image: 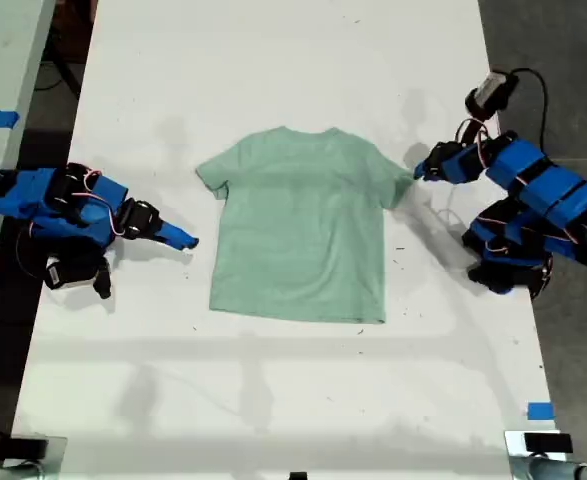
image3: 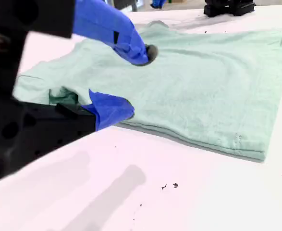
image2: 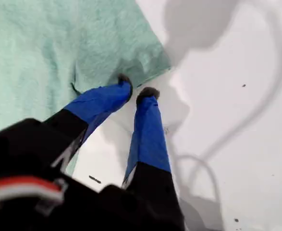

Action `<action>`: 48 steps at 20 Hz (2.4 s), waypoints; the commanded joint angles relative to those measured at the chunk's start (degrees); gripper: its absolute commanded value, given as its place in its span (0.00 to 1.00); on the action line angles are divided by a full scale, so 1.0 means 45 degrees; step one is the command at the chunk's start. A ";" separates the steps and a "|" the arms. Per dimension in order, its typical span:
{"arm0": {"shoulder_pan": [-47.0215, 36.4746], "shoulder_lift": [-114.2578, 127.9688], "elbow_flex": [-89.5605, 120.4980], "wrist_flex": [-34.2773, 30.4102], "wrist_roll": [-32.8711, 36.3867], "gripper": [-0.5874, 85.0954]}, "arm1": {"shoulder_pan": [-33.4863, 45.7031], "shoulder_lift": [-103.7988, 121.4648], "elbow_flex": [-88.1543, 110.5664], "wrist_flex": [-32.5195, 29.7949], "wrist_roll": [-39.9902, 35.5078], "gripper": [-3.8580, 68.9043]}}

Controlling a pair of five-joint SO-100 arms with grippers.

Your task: Fold t shirt

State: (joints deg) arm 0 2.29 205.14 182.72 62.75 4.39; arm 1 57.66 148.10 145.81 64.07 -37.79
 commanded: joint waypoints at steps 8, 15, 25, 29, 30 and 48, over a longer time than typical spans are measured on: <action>0.0000 0.0059 0.0117 -0.0195 -0.0195 0.18 | 0.1230 -0.3594 0.0215 -0.3496 0.0078 0.59; 0.0000 0.0059 0.0137 -0.0195 -0.0195 0.18 | 0.0586 -0.3770 0.2051 -0.6465 0.1777 0.37; 0.0000 0.0059 0.0137 -0.0195 -0.0195 0.18 | -0.0781 -0.4023 0.2090 -0.6719 0.2754 0.04; 0.0000 0.0059 0.0137 -0.0195 -0.0195 0.18 | -0.0508 -0.3984 0.0605 -0.5137 0.1855 0.04; 0.0000 0.0059 0.0137 -0.0195 -0.0195 0.18 | -0.0469 -0.3926 -0.0098 -0.4570 0.1445 0.04; 0.0000 0.0059 0.0137 -0.0195 -0.0195 0.18 | -0.8066 -1.1113 -0.9922 -0.5918 -0.2656 0.04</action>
State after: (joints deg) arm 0 2.29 205.14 182.72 62.75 4.39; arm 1 23.99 104.77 110.13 39.46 -49.57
